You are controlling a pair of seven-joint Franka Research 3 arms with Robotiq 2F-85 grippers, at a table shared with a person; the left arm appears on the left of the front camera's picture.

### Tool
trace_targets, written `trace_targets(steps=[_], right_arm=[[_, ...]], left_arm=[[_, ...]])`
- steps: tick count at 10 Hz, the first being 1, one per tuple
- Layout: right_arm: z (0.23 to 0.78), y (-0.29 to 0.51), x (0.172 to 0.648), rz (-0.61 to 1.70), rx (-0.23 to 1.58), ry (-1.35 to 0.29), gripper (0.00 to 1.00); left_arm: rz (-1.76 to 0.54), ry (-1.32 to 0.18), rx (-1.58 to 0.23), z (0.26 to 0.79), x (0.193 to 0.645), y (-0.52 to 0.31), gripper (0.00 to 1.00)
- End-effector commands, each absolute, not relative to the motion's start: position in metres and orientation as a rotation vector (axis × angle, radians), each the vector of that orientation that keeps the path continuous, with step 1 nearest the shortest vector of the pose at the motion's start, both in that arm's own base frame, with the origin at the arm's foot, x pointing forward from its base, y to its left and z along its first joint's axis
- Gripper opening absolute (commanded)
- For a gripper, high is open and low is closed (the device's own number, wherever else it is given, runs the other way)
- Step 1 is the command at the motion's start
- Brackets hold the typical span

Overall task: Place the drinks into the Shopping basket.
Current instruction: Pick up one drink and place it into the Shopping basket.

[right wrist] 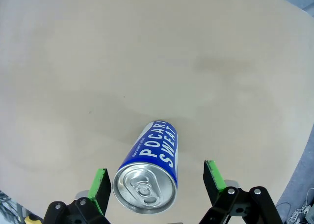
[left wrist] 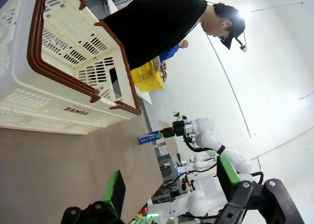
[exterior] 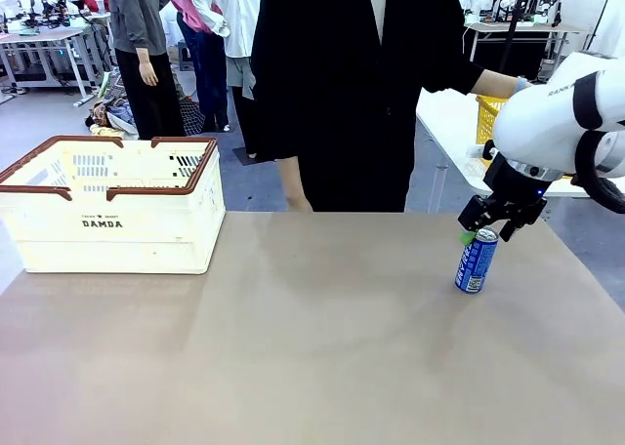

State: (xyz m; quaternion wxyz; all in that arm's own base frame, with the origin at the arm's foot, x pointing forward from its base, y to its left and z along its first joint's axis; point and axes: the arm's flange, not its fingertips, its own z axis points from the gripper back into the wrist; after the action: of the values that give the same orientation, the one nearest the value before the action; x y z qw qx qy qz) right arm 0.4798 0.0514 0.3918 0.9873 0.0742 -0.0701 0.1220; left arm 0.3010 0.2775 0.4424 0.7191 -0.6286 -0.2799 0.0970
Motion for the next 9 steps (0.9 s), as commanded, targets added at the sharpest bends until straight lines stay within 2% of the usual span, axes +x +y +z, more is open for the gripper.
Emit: trace_targets(steps=[1,3,4,5,9], right_arm=[[0.39,0.062,0.484,0.238,0.098,-0.147,1.0],[0.384,0.068,0.486,0.247,0.088,-0.106,1.0],[0.385,0.069,0.485,0.252,0.081,-0.09,0.4],[0.385,0.069,0.485,0.252,0.078,-0.079,0.0],[0.383,0.072,0.485,0.263,0.085,-0.085,0.0]], left_arm=[[0.19,-0.62,-1.389,0.443,0.299,0.277,1.0],[0.19,-0.62,-1.389,0.443,0.299,0.277,1.0],[0.19,-0.62,-1.389,0.443,0.299,0.277,1.0],[0.19,-0.62,-1.389,0.443,0.299,0.277,1.0],[0.19,-0.62,-1.389,0.443,0.299,0.277,1.0]])
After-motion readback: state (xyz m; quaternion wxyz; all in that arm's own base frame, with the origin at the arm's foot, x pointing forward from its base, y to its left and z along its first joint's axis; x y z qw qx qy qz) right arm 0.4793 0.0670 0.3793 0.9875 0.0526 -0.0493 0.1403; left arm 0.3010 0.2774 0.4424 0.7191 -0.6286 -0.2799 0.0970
